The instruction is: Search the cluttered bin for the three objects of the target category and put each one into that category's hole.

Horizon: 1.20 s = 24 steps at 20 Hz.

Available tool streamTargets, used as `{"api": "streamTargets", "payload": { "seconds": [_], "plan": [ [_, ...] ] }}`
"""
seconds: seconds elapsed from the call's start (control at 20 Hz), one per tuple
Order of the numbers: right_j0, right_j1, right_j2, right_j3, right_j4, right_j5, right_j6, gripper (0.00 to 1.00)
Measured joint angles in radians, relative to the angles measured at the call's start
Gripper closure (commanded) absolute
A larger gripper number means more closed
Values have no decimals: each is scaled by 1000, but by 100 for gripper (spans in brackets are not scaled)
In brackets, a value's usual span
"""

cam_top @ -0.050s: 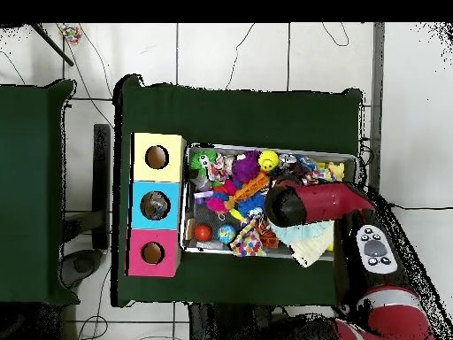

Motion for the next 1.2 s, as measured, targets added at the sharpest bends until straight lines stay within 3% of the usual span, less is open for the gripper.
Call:
{"api": "streamTargets", "payload": {
  "seconds": [0.25,0.65,1.2],
  "plan": [
    [41,61,-29,0,39,-56,0,0],
    [97,76,-105,0,151,-89,0,0],
    [120,83,-140,14,237,-96,0,0]
  ]
}}
